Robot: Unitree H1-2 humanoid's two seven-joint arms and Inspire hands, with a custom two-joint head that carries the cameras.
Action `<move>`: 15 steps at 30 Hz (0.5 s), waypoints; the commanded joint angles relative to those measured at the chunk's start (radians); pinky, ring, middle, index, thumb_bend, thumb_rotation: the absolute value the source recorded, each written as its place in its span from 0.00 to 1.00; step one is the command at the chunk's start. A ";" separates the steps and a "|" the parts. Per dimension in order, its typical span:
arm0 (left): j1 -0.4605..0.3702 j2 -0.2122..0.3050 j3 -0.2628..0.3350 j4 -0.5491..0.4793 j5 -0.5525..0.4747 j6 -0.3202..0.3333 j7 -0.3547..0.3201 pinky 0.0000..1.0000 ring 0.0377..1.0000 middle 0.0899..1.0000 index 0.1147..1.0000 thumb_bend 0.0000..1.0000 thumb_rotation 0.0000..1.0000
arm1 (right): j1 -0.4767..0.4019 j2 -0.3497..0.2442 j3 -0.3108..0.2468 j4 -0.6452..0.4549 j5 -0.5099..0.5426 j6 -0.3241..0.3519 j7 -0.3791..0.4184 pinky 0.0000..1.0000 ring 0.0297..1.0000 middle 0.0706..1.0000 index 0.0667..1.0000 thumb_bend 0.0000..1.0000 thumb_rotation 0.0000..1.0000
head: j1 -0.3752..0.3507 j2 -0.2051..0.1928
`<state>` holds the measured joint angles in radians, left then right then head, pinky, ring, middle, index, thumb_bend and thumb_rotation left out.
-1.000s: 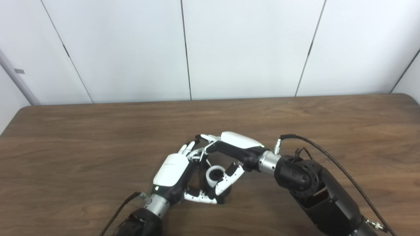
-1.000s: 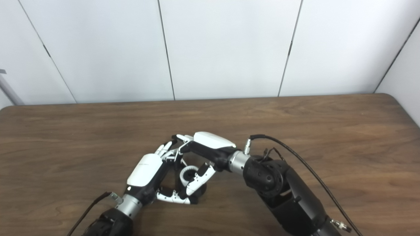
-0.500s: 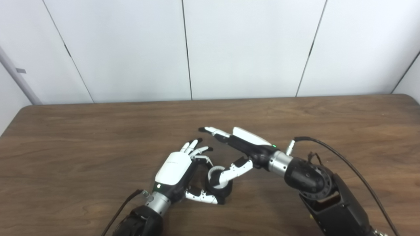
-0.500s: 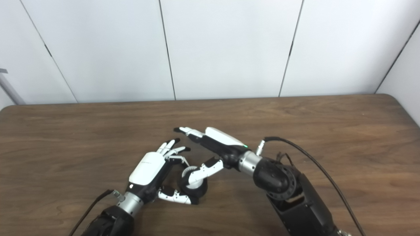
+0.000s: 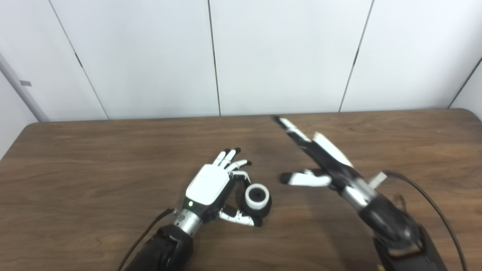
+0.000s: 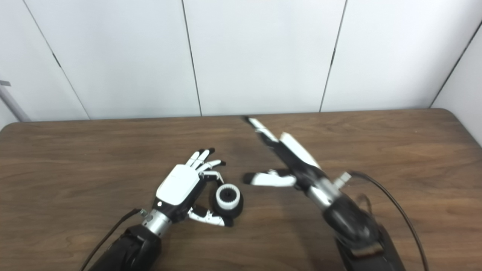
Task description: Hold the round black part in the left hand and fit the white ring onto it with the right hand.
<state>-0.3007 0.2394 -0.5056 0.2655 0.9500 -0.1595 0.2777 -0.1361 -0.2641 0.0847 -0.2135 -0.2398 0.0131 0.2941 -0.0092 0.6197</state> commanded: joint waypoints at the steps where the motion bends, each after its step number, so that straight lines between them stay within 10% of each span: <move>1: 0.061 -0.003 -0.017 0.110 0.028 0.015 0.053 1.00 1.00 0.85 0.41 0.52 0.05 | 0.033 -0.025 -0.040 -0.041 0.038 -0.068 -0.037 0.85 0.98 1.00 1.00 0.84 0.77 | 0.000 -0.001; 15: 0.027 -0.002 -0.022 0.210 0.043 0.009 0.130 1.00 0.99 0.84 0.41 0.52 0.05 | 0.435 0.035 -0.175 -0.096 0.167 -0.124 -0.155 0.85 0.96 1.00 1.00 0.54 0.77 | -0.003 -0.022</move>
<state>-0.3619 0.2291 -0.5072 0.3762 0.9887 -0.1603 0.3815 0.2845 -0.2274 -0.0804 -0.3009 -0.0838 -0.0727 0.1531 -0.0123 0.5967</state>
